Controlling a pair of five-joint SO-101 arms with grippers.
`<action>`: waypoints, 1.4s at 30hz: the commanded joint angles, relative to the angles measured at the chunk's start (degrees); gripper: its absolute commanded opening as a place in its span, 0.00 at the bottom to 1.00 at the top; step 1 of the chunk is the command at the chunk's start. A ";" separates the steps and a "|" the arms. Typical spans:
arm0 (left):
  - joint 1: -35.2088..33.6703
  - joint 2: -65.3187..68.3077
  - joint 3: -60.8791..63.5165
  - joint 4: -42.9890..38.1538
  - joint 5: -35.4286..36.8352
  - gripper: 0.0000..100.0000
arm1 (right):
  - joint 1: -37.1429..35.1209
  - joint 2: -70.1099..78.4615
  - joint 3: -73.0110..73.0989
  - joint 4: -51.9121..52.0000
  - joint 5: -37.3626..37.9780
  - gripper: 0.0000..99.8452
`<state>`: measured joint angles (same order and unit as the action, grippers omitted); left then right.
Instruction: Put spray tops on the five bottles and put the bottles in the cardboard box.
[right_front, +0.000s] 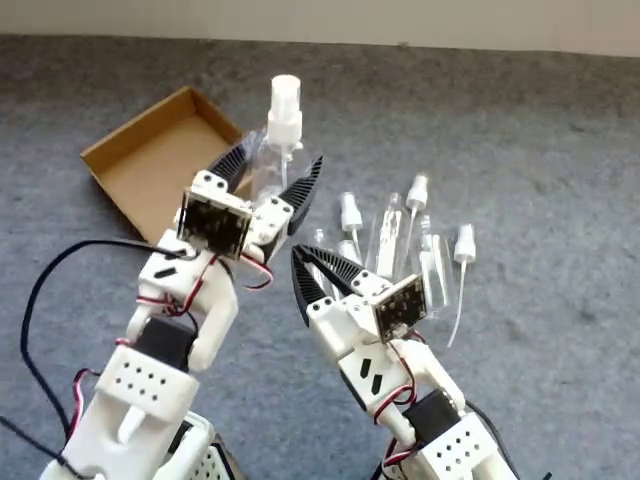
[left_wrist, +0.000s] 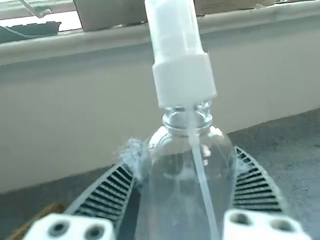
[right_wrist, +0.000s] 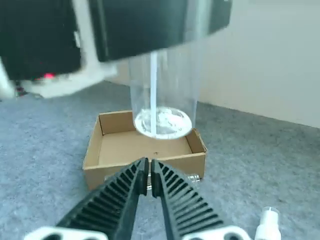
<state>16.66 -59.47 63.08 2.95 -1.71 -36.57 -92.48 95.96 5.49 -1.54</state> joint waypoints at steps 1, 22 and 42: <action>-0.04 3.03 -4.26 -2.37 11.96 0.10 | -0.66 -0.75 7.34 -2.33 0.35 0.01; 7.96 1.98 -0.92 -1.93 13.19 0.10 | 1.89 -0.66 7.25 -1.89 0.70 0.01; 2.07 -8.31 4.44 -2.37 6.59 0.10 | 8.48 -0.66 7.25 -0.04 0.44 0.01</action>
<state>23.87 -66.24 69.76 1.89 5.32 -29.89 -92.48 96.04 4.79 -1.36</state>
